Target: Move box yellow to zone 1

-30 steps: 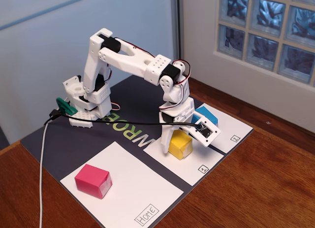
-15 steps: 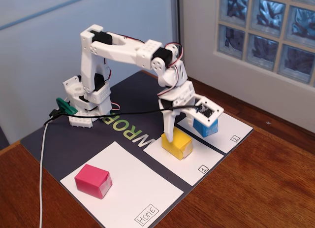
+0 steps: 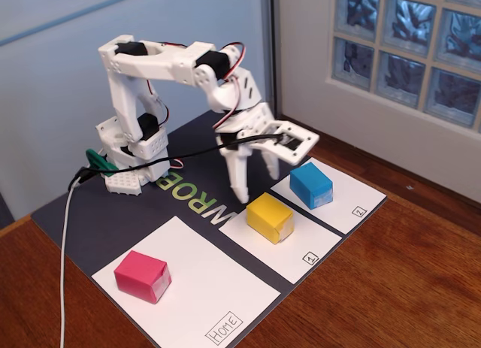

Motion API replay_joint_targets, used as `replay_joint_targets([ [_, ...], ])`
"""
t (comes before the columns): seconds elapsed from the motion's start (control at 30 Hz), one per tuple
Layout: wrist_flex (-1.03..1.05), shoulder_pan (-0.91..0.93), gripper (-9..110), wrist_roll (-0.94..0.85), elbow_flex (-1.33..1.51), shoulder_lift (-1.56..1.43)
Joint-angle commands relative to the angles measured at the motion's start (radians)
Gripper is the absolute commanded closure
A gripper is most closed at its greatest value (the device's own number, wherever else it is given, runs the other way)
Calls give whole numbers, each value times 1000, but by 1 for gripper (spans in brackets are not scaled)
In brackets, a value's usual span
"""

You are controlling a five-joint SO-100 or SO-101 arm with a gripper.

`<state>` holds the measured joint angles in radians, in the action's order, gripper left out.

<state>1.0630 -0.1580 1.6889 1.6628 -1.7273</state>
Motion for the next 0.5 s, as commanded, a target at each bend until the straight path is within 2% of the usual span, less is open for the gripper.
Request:
replay_joint_targets([
  [0.0, -15, 38, 69, -75, 91, -138],
  [0.17, -11, 83, 77, -163, 278, -337],
  [0.37, -8, 130, 96, -279, 471, -600],
  [0.47, -6, 146, 102, -313, 565, -726],
])
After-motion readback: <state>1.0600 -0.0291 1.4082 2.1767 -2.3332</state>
